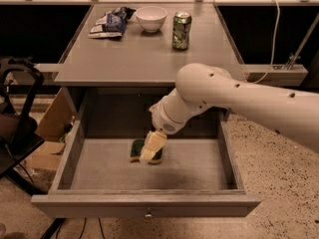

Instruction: Pick sponge from top drawer and place on counter

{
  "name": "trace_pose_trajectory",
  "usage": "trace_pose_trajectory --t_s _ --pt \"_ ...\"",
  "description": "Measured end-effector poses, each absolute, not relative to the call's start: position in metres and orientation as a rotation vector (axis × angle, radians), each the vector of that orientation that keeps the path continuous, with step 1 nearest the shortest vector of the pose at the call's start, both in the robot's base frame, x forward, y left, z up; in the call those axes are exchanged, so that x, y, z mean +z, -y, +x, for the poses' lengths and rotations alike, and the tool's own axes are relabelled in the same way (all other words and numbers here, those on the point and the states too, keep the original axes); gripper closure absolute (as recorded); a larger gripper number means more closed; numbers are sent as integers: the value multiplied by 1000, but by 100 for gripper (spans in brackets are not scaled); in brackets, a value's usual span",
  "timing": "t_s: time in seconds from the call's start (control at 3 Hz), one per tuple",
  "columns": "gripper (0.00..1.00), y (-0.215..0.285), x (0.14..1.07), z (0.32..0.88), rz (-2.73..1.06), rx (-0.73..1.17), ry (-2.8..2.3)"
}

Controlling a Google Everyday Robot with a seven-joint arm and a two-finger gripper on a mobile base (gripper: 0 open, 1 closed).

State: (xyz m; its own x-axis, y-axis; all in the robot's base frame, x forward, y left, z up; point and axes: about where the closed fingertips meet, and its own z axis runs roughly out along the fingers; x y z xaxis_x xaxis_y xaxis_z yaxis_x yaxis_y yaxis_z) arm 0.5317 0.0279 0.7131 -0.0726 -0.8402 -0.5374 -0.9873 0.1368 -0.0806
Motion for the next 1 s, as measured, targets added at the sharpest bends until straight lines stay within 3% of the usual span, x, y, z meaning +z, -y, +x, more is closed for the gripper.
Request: trace_pose_trajectory --t_s 1.0 --pt "0 -17 657 559 -1764 447 -1969"
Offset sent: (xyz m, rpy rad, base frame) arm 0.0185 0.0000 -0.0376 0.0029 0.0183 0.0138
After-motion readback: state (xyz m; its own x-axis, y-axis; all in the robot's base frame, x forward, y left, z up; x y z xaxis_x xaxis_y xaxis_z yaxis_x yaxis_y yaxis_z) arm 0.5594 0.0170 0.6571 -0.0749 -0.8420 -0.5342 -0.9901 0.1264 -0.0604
